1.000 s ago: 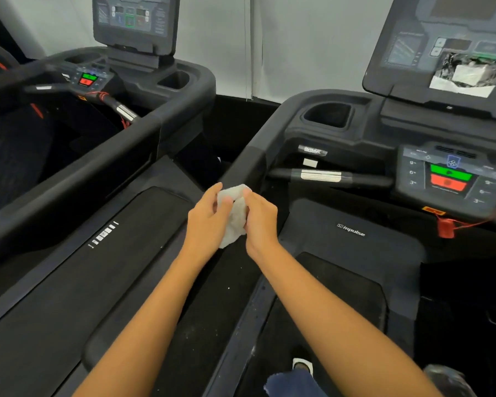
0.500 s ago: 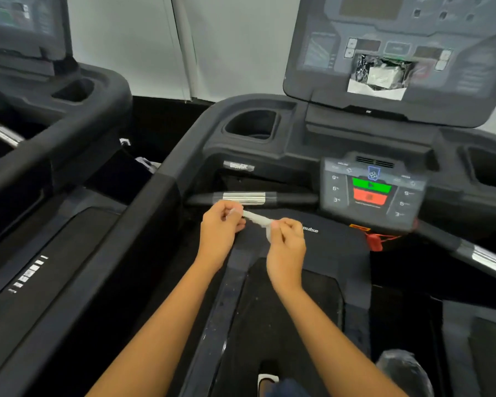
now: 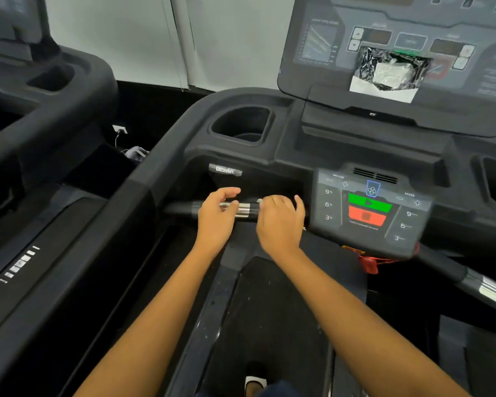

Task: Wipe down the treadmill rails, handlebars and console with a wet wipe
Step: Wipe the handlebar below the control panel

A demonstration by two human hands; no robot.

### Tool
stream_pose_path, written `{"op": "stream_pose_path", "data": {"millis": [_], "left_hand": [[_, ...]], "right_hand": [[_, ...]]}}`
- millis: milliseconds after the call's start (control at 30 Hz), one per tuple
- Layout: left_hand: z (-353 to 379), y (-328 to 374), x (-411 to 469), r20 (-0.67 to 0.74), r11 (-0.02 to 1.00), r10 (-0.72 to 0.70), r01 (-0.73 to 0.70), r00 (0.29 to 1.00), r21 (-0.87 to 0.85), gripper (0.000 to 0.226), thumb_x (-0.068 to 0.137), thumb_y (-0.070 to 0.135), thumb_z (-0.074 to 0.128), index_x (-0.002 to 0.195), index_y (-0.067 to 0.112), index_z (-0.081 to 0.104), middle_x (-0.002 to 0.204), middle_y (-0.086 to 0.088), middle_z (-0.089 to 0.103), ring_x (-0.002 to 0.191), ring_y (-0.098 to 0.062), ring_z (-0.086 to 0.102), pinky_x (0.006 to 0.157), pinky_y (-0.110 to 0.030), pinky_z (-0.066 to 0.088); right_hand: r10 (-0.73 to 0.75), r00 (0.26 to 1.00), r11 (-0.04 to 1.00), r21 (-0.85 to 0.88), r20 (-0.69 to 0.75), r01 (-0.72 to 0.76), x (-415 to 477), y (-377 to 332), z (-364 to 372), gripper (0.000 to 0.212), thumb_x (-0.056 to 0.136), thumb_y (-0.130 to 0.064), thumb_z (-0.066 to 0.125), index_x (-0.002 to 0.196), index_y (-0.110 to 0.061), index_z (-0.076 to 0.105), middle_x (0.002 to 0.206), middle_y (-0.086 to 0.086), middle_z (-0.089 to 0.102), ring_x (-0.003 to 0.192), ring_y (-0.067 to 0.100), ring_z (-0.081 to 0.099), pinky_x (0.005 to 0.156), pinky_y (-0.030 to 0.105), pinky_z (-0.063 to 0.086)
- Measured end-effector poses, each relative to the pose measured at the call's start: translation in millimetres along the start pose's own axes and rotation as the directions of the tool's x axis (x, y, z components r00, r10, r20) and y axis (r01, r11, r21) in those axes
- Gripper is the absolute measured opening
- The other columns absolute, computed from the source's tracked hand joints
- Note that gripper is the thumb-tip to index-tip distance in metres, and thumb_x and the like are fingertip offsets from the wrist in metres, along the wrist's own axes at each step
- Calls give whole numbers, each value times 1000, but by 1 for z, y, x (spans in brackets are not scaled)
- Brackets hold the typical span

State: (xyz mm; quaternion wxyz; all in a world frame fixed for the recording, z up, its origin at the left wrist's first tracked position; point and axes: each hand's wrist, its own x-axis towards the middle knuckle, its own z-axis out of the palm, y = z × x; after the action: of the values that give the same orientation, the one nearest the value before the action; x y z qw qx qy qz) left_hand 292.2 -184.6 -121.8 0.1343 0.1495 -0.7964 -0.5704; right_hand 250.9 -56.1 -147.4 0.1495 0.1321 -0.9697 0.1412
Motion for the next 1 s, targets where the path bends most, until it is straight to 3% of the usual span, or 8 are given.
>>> {"op": "stream_pose_path", "data": {"millis": [167,367,533,633,733,833,900,1000], "left_hand": [[6,-8,14,103,941,166,-189,981,280,24,93,17,54,114,21,66,116,4,64,112,-13,55,97,-33,46],[7,-6,14,306,791,188,-329,933,516,35,102,28,36,126,21,60,126,3,62,118,-16,53,112,-44,25],[-3,-7,17,403,796,209,-394,891,459,36,104,27,34,131,18,56,129,1,60,119,-16,51,102,-29,27],[-6,-5,19,406,818,198,-379,892,434,36,104,24,35,131,16,57,129,-1,60,118,-16,51,102,-31,30],[-7,-6,20,371,852,209,-355,905,385,34,103,21,39,128,16,61,126,-2,63,117,-16,53,98,-25,30],[-6,-8,21,360,864,190,-330,914,381,33,101,21,43,126,16,63,126,-2,64,118,-17,54,95,-23,31],[-4,-8,22,343,862,170,-308,924,402,32,100,23,45,125,18,64,125,-1,64,118,-18,54,98,-28,34],[-3,-8,24,337,867,140,-279,931,413,31,99,25,45,123,21,64,125,-1,64,116,-19,55,102,-35,36]], "right_hand": [[-99,987,983,-145,126,117,15,-12,-6,47,97,-45,34,82,-14,66,76,2,68,69,24,63,66,35,37],[-143,987,969,-194,66,153,-37,16,0,61,92,-51,38,137,-10,44,133,7,49,130,26,43,114,46,22],[10,984,974,-226,180,32,16,4,-19,60,98,-49,15,101,-15,65,92,6,67,88,29,63,85,41,41],[183,961,970,-198,206,-142,36,-1,-21,54,103,-40,26,84,-12,68,85,10,70,76,30,65,64,33,39],[361,931,932,44,-62,-359,31,-10,-19,51,101,-39,40,71,-9,67,70,13,68,64,32,62,55,32,36],[688,674,637,671,-271,-380,30,-24,-39,51,97,-32,52,55,-4,54,56,16,59,53,23,46,53,31,29],[841,540,332,833,-48,-443,5,-34,-40,47,99,-32,49,65,-1,61,67,16,63,64,22,50,60,30,31],[855,238,-341,846,460,-409,-41,-37,-22,33,97,-33,51,87,-4,64,85,11,65,77,24,62,67,29,45]]}}
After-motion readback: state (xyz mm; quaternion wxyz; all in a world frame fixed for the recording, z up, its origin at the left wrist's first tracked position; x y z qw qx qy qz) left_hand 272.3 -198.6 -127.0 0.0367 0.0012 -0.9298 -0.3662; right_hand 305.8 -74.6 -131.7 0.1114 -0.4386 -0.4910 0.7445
